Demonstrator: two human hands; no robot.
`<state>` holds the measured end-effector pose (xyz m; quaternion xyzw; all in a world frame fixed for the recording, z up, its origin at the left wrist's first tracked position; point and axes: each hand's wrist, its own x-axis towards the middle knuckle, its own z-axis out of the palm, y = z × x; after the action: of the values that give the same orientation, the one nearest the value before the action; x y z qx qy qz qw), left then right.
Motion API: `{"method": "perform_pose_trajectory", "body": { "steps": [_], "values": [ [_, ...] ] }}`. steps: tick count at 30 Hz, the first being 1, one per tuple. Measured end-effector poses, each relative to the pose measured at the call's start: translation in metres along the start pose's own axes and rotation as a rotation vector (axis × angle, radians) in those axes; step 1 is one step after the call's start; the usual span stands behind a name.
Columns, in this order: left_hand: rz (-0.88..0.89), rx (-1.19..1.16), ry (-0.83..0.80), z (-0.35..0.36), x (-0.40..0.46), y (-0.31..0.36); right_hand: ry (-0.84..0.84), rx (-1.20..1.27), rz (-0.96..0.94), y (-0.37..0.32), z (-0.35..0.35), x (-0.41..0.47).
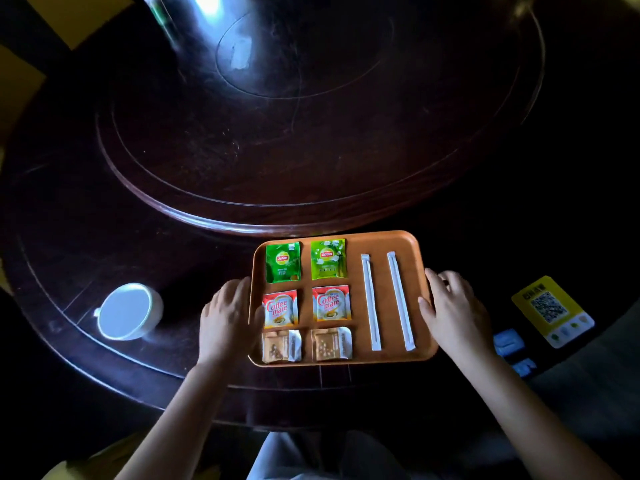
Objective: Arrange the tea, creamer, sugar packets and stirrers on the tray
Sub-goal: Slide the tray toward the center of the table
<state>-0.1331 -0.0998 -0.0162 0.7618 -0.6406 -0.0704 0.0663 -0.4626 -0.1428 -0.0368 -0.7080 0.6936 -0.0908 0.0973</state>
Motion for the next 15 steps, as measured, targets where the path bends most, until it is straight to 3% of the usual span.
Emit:
{"method": "perform_pose_trajectory", "body": {
  "steps": [5, 15],
  "values": [
    [-0.276, -0.009, -0.169, 0.000, 0.003, -0.003, -0.156, -0.007, 0.129, -0.007, 0.000, 0.007],
    [-0.392, -0.370, -0.175, 0.006, 0.015, -0.001, -0.149, 0.200, 0.227, -0.008, 0.000, 0.014]
  ]
}}
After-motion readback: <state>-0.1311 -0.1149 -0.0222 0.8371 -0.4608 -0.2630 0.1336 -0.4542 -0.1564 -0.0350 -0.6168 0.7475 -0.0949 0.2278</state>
